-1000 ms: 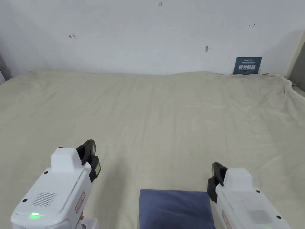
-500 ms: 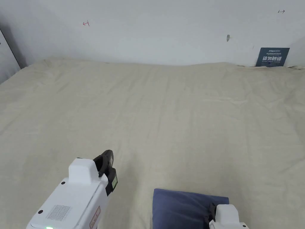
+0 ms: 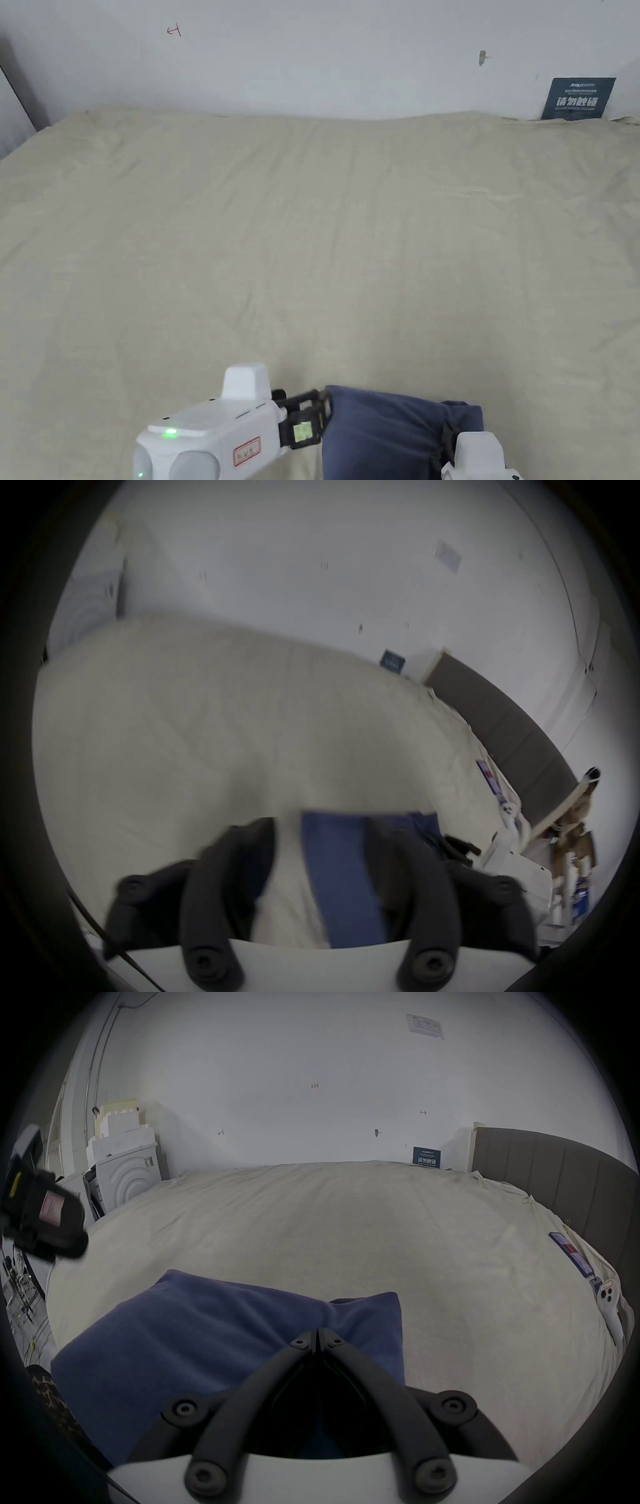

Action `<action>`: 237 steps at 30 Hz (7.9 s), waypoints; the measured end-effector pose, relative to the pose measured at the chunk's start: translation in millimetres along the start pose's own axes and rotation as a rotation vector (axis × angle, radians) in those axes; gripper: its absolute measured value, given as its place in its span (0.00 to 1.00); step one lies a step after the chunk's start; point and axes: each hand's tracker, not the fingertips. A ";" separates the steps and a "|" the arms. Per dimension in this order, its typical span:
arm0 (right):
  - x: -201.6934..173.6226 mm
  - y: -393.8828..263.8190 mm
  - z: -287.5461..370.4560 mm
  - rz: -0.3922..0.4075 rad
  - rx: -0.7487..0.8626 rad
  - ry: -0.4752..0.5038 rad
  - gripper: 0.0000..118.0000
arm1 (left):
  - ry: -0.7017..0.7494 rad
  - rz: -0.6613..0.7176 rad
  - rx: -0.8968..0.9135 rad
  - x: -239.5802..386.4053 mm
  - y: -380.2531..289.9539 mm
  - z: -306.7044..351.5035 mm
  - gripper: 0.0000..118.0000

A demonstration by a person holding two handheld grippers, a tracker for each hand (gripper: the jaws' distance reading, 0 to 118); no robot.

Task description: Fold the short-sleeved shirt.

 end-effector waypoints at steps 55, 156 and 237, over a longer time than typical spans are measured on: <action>41.3 155.4 105.7 0.023 0.344 -0.043 0.00 | 0.479 -0.014 -0.129 -250.3 140.5 116.3 0.14; 130.5 172.3 112.8 0.011 0.525 -0.172 0.00 | 0.380 -0.379 0.857 79.1 33.7 120.1 0.00; 104.1 169.7 190.1 0.003 0.545 -0.179 1.00 | 0.351 -0.351 0.875 73.1 33.9 116.9 1.00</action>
